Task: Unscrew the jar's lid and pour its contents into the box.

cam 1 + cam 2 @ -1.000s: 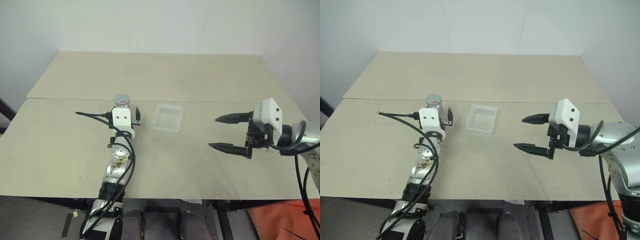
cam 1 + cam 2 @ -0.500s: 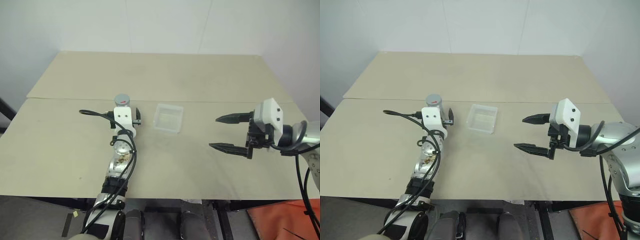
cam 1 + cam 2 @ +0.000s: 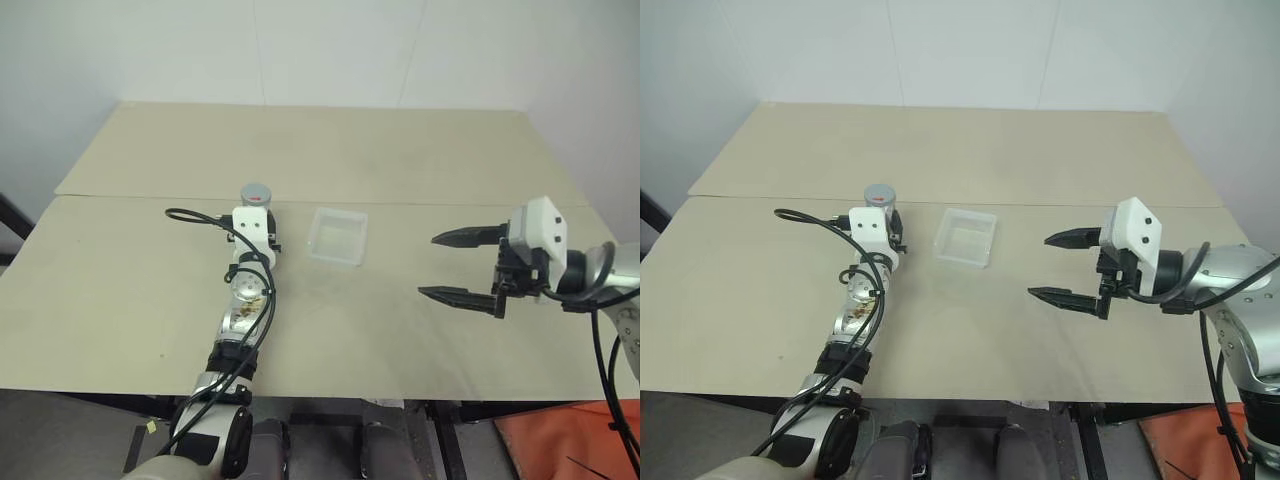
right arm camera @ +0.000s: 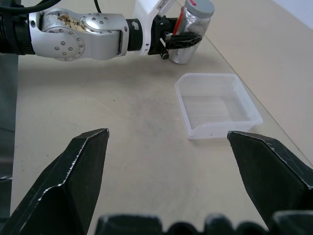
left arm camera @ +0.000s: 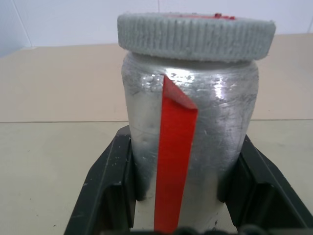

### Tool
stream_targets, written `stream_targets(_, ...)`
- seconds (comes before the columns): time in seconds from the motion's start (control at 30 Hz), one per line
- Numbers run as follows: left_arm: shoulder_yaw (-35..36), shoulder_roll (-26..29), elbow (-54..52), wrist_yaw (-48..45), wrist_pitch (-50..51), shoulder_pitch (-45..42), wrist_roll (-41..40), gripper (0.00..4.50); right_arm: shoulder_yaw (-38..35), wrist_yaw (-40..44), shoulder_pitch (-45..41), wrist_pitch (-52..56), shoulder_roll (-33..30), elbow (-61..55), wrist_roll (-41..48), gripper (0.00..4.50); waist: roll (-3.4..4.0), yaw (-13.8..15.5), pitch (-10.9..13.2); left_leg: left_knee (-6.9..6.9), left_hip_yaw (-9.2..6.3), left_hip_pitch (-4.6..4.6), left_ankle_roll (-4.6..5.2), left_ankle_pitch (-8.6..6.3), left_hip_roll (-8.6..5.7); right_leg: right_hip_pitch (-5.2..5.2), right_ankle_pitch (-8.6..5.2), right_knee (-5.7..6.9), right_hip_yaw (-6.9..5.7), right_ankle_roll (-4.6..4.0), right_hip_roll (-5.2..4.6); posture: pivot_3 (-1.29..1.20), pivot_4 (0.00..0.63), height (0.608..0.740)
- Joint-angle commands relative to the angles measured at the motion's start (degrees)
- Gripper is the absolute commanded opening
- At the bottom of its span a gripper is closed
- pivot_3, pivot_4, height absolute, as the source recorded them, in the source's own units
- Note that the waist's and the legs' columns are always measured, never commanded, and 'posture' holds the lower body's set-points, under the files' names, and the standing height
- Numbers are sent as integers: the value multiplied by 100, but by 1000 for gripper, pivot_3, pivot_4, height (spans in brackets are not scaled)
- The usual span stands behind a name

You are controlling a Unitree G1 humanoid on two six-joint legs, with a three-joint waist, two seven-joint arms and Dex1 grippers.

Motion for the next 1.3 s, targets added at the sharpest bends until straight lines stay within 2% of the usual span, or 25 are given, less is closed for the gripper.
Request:
stream_targets(0.03, 32, 116, -141, -99, -110, -100, -45, 1943, -243, -5, 6, -134, -54, -164, 70, 4500, 0, -2, 0, 0, 0, 0, 0, 0, 0, 0, 0, 0, 0, 0, 0, 0, 150, 740)
stream_targets(0.13, 70, 327, -565, -476, 119, -4, -209, 1943, -250, -15, 25, -162, -34, -165, 61, 4500, 0, -8, 0, -1, 0, -1, -1, 0, 0, -2, 0, 0, 0, 0, 0, 0, 150, 740)
stream_targets(0.27, -25, 1021, -1811, -1962, 991, 347, -858, 1943, -266, -51, 51, -185, 10, -161, 70, 4500, 0, -45, 0, -2, -1, -3, -2, 1, 4, -8, 0, 2, 2, 0, 2, 0, 150, 740)
stream_targets(0.37, 39, 1531, -2647, -2861, 1690, 545, -1510, 1943, -235, -88, -33, -164, 72, -125, 103, 4500, 1, -50, 0, -3, -1, -1, -7, 4, 6, -7, 0, 5, 1, 0, 2, 0, 150, 740)
stream_targets(0.47, 332, 2224, -3311, -4036, 2580, 617, -2616, 1943, -46, -261, -453, -107, 326, -42, 147, 4500, 2, -64, 0, 0, -1, 1, -8, 5, 6, -3, 0, 7, -1, 0, 2, 0, 150, 740)
stream_targets(0.6, 586, 2998, -3534, -5497, 3637, 444, -3955, 1943, 331, -385, -1145, -141, 741, 239, 62, 4500, 2, -114, 0, -2, -6, 4, -8, 5, 10, -5, 0, 7, 1, 0, 4, 0, 150, 740)
stream_targets(0.73, 383, 3593, -3404, -6930, 3722, 277, -4367, 1943, 687, -534, -1984, 133, 1242, 511, 188, 4500, 4, -154, 1, -4, -2, 3, -8, 5, 9, -8, -1, 5, 1, 0, 5, 0, 150, 740)
stream_targets(1.03, -199, 3352, -2878, -7841, 2954, -165, -3963, 1943, 914, -1630, -3055, 1769, 2166, 403, 965, 4500, 4, -103, 1, -1, 19, -4, -7, 5, 9, -11, -1, 7, -3, -2, 4, 0, 150, 740)
stream_targets(1.3, -509, 3019, -2342, -8296, 2468, -588, -3655, 1943, 992, -2123, -3365, 2341, 2573, 132, 1351, 4500, 4, -105, 1, 5, 18, -37, -6, 5, 9, -39, 0, 10, -5, -2, 4, 0, 150, 740)
